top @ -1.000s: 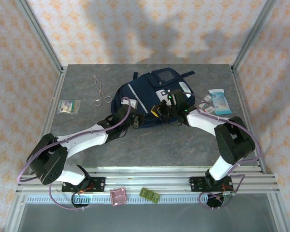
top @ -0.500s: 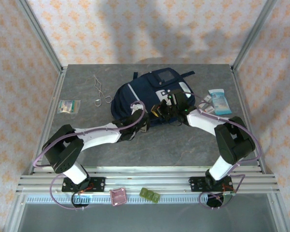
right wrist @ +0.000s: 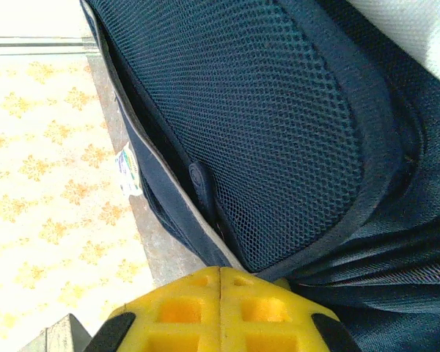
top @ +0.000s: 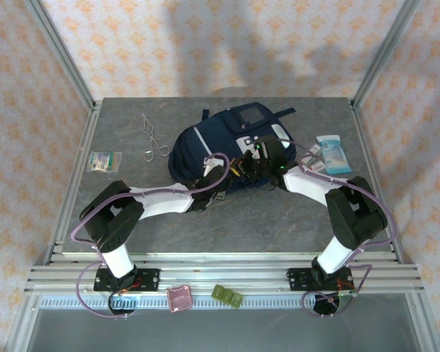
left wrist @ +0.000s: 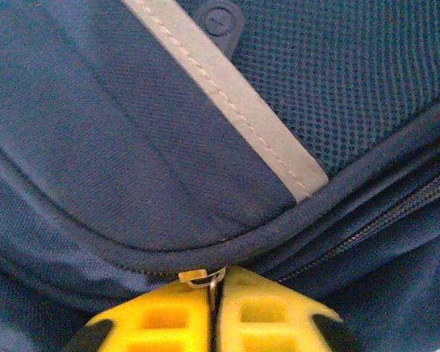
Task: Pack the student bag
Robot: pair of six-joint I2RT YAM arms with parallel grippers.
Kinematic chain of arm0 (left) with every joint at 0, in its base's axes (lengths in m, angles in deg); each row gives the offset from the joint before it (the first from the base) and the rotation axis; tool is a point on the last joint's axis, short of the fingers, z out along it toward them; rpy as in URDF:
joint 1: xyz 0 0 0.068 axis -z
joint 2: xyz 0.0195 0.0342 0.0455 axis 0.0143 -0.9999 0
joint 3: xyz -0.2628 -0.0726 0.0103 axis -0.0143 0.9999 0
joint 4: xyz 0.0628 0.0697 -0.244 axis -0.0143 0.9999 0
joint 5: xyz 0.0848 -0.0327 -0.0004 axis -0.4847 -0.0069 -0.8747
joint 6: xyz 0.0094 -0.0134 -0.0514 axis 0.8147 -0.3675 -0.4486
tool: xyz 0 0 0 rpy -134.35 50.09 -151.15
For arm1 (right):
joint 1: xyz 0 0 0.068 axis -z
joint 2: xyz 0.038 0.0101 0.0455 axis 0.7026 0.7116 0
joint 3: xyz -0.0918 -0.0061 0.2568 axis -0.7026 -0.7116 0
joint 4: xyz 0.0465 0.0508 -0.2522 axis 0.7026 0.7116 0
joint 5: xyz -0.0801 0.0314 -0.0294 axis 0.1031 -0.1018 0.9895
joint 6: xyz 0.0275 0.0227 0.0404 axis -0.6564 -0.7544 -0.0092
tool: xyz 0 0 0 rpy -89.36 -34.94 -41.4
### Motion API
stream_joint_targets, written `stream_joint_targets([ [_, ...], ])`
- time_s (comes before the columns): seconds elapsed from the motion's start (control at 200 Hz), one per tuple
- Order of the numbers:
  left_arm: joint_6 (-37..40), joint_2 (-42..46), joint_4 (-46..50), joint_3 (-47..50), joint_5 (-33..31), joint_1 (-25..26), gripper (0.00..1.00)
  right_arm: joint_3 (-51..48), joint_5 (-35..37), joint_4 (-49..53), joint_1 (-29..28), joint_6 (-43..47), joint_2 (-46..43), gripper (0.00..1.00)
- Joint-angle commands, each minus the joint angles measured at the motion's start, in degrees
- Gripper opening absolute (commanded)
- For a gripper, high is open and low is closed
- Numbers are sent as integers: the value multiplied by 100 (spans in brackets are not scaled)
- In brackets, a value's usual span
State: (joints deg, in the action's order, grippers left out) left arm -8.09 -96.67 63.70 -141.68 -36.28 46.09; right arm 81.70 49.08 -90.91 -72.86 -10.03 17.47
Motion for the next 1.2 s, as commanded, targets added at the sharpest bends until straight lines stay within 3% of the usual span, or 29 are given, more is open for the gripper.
stream_joint_targets([
  [0.0,100,53,-105,82,-59,-37,0,19,80,-74,-34,32,-97,0],
  [0.16,373,581,-175,294,179,-63,0,-65,180,189,-34,144,-259,0],
  [0.245,490,885,-78,352,369,-95,0,-121,304,423,-34,184,-390,23],
  [0.3,553,1066,-98,412,526,-114,0,-200,318,424,-34,169,-483,33],
  [0.38,611,1157,-123,435,736,-107,0,-255,277,364,-34,73,-555,40],
  [0.486,639,1086,-130,393,934,-102,0,-152,205,282,-34,14,-461,41],
  [0.831,673,934,-360,328,1191,8,0,565,-145,134,-42,-425,500,38],
  [0.896,672,872,-375,330,1178,23,0,605,-194,72,-42,-518,617,30],
  [1.011,587,830,-391,386,885,25,0,665,-166,17,-25,-578,768,0],
  [1.191,375,864,-3,455,152,-199,0,583,137,125,45,-423,645,0],
])
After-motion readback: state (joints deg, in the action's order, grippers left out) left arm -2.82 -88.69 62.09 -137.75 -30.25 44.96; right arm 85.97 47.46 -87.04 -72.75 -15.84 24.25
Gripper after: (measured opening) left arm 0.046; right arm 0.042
